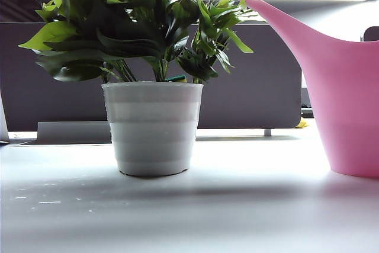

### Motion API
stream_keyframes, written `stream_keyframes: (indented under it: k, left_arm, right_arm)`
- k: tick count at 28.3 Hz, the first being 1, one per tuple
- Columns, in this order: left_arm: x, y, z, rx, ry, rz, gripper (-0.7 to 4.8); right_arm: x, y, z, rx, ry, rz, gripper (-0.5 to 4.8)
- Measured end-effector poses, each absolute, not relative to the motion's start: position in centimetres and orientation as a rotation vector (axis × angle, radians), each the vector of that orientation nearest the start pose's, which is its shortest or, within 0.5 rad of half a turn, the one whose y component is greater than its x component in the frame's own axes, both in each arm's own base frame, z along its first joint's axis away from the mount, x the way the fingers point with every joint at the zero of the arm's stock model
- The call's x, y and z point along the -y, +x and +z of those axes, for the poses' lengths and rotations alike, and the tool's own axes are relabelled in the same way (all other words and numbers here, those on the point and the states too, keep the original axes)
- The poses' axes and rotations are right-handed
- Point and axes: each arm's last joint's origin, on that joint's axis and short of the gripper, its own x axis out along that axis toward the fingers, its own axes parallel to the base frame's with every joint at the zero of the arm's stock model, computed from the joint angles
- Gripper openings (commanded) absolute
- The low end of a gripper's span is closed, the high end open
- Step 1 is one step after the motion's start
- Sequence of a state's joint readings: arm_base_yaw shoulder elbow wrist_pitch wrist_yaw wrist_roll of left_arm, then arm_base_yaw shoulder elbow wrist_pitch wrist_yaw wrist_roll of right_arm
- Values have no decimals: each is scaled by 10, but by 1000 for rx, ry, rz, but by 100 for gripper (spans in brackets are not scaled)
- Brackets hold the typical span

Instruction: Pick up the watering can from the table, water the potted plant, and put the can back.

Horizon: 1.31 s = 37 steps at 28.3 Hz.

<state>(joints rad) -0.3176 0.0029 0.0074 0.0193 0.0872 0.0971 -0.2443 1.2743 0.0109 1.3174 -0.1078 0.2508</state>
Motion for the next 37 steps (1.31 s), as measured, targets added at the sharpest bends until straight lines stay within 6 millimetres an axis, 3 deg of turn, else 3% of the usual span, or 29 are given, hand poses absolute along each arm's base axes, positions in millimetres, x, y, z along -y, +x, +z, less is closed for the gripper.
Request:
stream_keyframes:
  k: [15,18,22,25,26,33,37]
  left_arm:
    - [33,92,168,43,93,-403,-5]
    - [33,92,168,43,93,-401,-5]
    - [27,94,168,41,94,-352,-5]
    - [18,96,168,37,96,-263,-5]
    - [15,96,168,35,97,-230,-5]
    - [-2,97,168,27,99,-61,-5]
    - [-5,97,168,26,100,-27,-5]
  right_arm:
    - [34,149,162,65,243,-149,251]
    - [32,141,167,70,245,-133,177]
    - [28,130,175,96,241,-93,130]
    - [25,121,178,112,241,-72,7]
    - [24,118,179,112,240,-69,-8]
    - [18,94,184,172,228,-55,-9]
    - [17,94,179,76,248,-45,-9]
